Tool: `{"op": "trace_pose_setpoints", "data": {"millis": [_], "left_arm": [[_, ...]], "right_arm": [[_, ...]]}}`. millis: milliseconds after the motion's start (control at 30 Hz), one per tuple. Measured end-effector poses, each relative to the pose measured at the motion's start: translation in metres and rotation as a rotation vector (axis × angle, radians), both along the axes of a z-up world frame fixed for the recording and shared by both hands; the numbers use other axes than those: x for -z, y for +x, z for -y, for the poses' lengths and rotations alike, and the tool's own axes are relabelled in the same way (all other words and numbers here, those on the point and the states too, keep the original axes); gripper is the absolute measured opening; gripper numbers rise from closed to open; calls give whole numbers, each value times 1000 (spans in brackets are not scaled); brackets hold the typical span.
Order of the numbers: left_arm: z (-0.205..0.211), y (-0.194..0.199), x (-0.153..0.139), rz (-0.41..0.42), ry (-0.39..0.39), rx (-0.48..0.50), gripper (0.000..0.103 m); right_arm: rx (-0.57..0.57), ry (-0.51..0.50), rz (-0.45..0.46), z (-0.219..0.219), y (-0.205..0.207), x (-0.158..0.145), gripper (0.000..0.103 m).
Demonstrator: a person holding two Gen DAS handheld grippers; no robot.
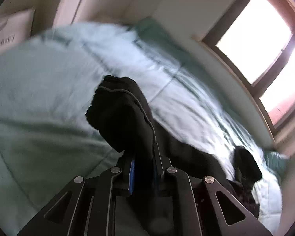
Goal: Fold large clothes
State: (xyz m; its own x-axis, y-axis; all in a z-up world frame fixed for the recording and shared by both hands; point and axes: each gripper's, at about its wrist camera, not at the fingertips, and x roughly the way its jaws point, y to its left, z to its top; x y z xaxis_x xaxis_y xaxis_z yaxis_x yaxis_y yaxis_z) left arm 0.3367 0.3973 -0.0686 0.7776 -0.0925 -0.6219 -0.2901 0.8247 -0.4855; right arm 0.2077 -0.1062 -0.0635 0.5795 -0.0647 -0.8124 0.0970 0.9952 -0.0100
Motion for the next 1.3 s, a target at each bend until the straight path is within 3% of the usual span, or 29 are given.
{"op": "trace_pose_setpoints", "data": {"millis": [133, 267, 367, 467, 600, 733, 900, 1000, 1100, 1233, 1300], "left_arm": [[57, -15, -50, 63, 87, 132, 14], [140, -18, -78, 84, 193, 276, 14], [211, -14, -80, 56, 261, 386, 14], [279, -21, -80, 81, 307, 480, 14], [350, -28, -81, 108, 271, 610, 14], [425, -35, -74, 102, 293, 732, 14], [509, -43, -47, 51, 330, 834, 14], [545, -42, -16, -16, 324, 896, 15], [564, -35, 21, -120, 255, 966, 21], [581, -31, 70, -242, 49, 1098, 29], [581, -33, 76, -249, 34, 1108, 30]], "right_arm": [[-15, 35, 38, 0, -19, -27, 102], [41, 74, 84, 14, -42, -54, 102], [79, 108, 117, 31, -60, -73, 102], [95, 112, 147, 44, -76, -88, 102], [119, 72, 168, 58, -95, -98, 102], [154, 84, 176, 78, -110, -97, 102], [197, 142, 146, 106, -115, -83, 102], [202, 166, 132, 115, -115, -75, 102], [205, 155, 113, 121, -112, -69, 102], [198, 143, 96, 124, -109, -63, 102], [193, 132, 88, 125, -108, -63, 102]]}}
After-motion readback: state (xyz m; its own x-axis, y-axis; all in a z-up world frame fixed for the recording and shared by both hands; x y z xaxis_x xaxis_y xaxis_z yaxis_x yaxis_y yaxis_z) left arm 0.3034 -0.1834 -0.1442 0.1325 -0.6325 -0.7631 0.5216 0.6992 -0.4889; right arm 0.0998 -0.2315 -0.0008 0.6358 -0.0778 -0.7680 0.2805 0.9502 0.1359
